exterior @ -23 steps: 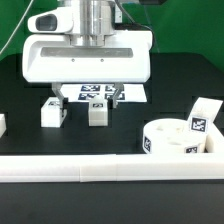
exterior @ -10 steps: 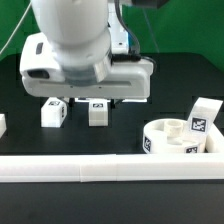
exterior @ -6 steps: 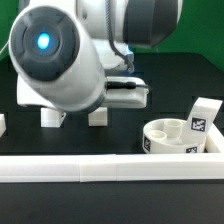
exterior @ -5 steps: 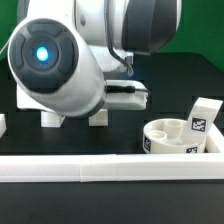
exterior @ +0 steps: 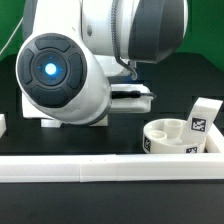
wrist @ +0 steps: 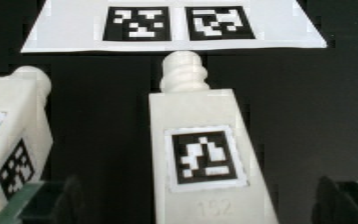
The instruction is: Assemble stool
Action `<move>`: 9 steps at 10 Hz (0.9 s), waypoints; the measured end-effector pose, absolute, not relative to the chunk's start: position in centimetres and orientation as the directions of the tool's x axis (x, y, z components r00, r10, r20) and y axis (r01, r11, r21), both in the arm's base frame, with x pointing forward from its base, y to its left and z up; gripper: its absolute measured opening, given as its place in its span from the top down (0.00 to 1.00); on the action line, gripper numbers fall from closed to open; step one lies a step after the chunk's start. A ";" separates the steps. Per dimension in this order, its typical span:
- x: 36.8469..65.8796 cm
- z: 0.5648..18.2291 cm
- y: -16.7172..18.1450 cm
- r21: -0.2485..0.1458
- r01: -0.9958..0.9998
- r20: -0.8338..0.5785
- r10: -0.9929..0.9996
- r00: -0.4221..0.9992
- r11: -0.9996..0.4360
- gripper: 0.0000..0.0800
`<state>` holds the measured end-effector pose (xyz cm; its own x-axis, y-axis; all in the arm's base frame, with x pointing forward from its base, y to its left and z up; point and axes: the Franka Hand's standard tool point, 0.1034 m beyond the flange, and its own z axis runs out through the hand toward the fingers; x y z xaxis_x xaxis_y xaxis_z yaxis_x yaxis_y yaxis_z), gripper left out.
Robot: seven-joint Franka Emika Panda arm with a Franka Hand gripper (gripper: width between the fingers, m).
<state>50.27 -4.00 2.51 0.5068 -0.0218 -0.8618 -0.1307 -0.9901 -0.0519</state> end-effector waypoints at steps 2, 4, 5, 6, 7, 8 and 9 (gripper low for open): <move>49.6 1.7 -3.1 -0.053 -0.129 -0.866 -0.019 0.499 -0.990 0.19; 49.5 1.1 -3.0 -0.053 -0.128 -0.864 -0.018 0.503 -0.990 0.19; 49.4 0.8 -3.0 -0.054 -0.127 -0.862 -0.018 0.507 -0.990 0.19; 49.4 0.8 -3.0 -0.053 -0.128 -0.861 -0.019 0.508 -0.990 0.19; 49.5 0.7 -3.1 -0.053 -0.129 -0.860 -0.020 0.510 -0.990 0.36; 49.5 0.7 -3.1 -0.053 -0.130 -0.860 -0.021 0.510 -0.990 0.36; 49.5 0.7 -3.2 -0.053 -0.130 -0.860 -0.021 0.510 -0.990 0.55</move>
Offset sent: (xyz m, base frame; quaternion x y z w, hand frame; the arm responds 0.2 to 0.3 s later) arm -0.0085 0.0093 -0.0113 0.0006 0.0060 -0.0192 0.9998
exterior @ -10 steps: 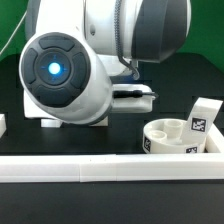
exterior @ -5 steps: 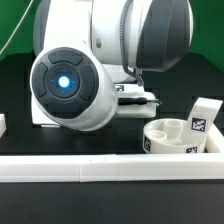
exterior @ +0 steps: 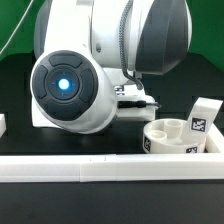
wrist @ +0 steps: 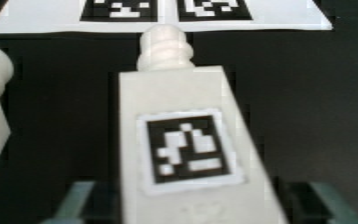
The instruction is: Assemble stool
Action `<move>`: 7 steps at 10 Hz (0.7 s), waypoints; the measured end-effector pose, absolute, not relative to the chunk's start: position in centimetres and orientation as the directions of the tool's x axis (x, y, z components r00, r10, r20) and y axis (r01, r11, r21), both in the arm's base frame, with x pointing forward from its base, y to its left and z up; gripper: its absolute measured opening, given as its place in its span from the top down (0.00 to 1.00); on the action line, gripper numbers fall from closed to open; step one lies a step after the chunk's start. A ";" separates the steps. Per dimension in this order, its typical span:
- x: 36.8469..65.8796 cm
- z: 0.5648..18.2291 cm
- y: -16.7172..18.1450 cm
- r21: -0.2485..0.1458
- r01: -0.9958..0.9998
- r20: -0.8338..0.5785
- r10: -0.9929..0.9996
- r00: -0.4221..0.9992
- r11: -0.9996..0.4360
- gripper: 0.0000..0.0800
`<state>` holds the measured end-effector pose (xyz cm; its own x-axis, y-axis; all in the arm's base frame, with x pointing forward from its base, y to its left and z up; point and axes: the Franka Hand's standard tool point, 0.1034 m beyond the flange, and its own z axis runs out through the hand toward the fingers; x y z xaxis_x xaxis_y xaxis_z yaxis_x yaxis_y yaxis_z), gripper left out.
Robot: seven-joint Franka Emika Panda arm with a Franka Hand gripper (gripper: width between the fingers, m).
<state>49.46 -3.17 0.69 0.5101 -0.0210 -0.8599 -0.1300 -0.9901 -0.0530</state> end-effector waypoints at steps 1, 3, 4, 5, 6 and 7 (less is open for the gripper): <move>49.5 0.7 -3.2 -0.053 -0.130 -0.860 -0.021 0.510 -0.990 0.58; 49.5 0.7 -3.2 -0.053 -0.132 -0.860 -0.022 0.510 -0.990 0.58; 49.5 0.7 -3.3 -0.053 -0.133 -0.860 -0.023 0.510 -0.990 0.58; 49.7 1.1 -3.2 -0.051 -0.135 -0.860 -0.025 0.509 -0.990 0.58; 50.1 2.1 -3.0 -0.050 -0.136 -0.865 -0.025 0.501 -0.990 0.58; 50.7 3.5 -2.7 -0.056 -0.131 -0.865 -0.017 0.501 -0.990 0.58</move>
Offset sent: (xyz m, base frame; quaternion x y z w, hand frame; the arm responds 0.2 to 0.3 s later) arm 0.0018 0.0012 0.0022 0.0077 -0.0018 0.0055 1.0000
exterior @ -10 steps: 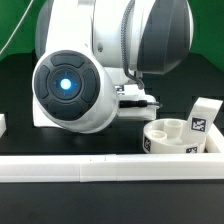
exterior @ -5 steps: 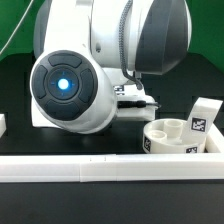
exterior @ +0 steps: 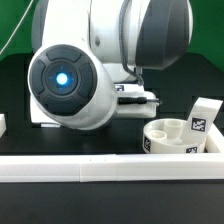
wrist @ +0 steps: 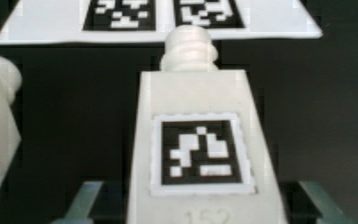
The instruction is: Assemble stool
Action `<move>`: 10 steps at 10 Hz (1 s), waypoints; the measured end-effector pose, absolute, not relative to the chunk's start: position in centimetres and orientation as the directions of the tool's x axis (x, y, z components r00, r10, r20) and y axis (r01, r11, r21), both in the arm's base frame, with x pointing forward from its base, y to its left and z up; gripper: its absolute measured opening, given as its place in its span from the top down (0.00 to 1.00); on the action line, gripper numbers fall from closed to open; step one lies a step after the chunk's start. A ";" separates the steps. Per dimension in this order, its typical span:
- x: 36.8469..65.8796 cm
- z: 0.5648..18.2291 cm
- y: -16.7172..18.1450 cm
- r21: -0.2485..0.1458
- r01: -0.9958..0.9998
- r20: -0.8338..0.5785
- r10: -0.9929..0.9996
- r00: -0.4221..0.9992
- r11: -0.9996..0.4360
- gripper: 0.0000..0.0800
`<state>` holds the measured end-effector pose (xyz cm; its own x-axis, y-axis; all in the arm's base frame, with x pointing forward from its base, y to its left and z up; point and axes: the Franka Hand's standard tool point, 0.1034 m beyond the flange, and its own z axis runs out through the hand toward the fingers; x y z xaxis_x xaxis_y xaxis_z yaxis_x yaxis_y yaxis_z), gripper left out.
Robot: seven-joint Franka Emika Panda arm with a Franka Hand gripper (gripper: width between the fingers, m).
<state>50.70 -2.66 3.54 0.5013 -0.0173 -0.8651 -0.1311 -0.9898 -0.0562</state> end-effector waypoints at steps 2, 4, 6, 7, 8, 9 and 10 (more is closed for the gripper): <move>51.7 6.0 -2.4 -0.068 -0.128 -0.849 -0.010 0.528 -0.989 0.58; 52.3 5.4 -2.6 -0.065 -0.127 -0.822 -0.019 0.569 -0.990 0.58; 52.8 5.2 -2.7 -0.064 -0.125 -0.806 -0.022 0.591 -0.990 0.58; 54.5 4.8 -2.8 -0.062 -0.114 -0.725 -0.034 0.688 -0.992 0.58; 54.8 6.3 -2.3 -0.067 -0.108 -0.653 -0.038 0.756 -0.992 0.58; 54.6 7.5 -1.9 -0.073 -0.106 -0.631 -0.036 0.775 -0.992 0.58; 56.0 8.7 -1.7 -0.076 -0.097 -0.573 -0.037 0.819 -0.992 0.58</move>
Offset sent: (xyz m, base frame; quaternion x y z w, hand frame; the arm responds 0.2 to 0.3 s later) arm 0.0000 0.0000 0.0000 0.0000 0.0650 0.0000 0.9979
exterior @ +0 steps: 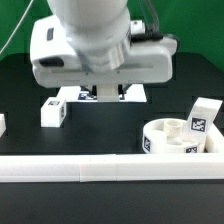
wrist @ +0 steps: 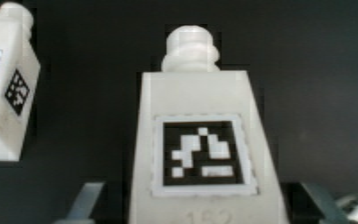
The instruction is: Assemble stool
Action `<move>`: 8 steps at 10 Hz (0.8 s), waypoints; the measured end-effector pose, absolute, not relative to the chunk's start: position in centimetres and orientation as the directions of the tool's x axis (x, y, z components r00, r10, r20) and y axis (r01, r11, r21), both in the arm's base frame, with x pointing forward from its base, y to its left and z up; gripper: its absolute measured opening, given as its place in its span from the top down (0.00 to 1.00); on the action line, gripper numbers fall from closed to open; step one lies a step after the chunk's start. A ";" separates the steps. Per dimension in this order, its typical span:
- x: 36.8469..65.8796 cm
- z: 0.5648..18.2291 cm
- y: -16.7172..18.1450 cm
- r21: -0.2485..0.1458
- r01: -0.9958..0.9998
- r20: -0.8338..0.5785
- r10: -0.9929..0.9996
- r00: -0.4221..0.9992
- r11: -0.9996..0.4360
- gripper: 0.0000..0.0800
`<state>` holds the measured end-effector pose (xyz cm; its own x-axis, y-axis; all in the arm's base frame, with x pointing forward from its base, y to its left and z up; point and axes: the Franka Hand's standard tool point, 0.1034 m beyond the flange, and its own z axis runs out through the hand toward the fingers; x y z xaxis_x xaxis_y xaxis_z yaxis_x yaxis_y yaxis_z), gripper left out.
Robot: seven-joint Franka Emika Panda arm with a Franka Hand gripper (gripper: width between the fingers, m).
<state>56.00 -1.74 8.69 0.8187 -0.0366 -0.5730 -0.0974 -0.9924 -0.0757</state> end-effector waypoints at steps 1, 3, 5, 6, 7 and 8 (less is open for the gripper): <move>56.9 8.5 -2.0 -0.070 -0.095 -0.477 -0.050 0.877 -0.993 0.58; 56.9 8.3 -2.2 -0.061 -0.097 -0.372 -0.068 0.926 -0.993 0.58; 57.7 9.0 -2.0 -0.053 -0.089 -0.215 -0.076 0.974 -0.995 0.58; 57.7 10.1 -1.7 -0.062 -0.092 -0.192 -0.078 0.978 -0.994 0.58; 58.7 11.0 -1.6 -0.058 -0.084 -0.113 -0.077 0.991 -0.995 0.58; 59.2 11.6 -1.1 -0.057 -0.074 -0.047 -0.072 0.996 -0.996 0.58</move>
Offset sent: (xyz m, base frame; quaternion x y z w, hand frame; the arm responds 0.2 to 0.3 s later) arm 0.0000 0.0000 0.0000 0.0000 0.1938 0.0000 0.9810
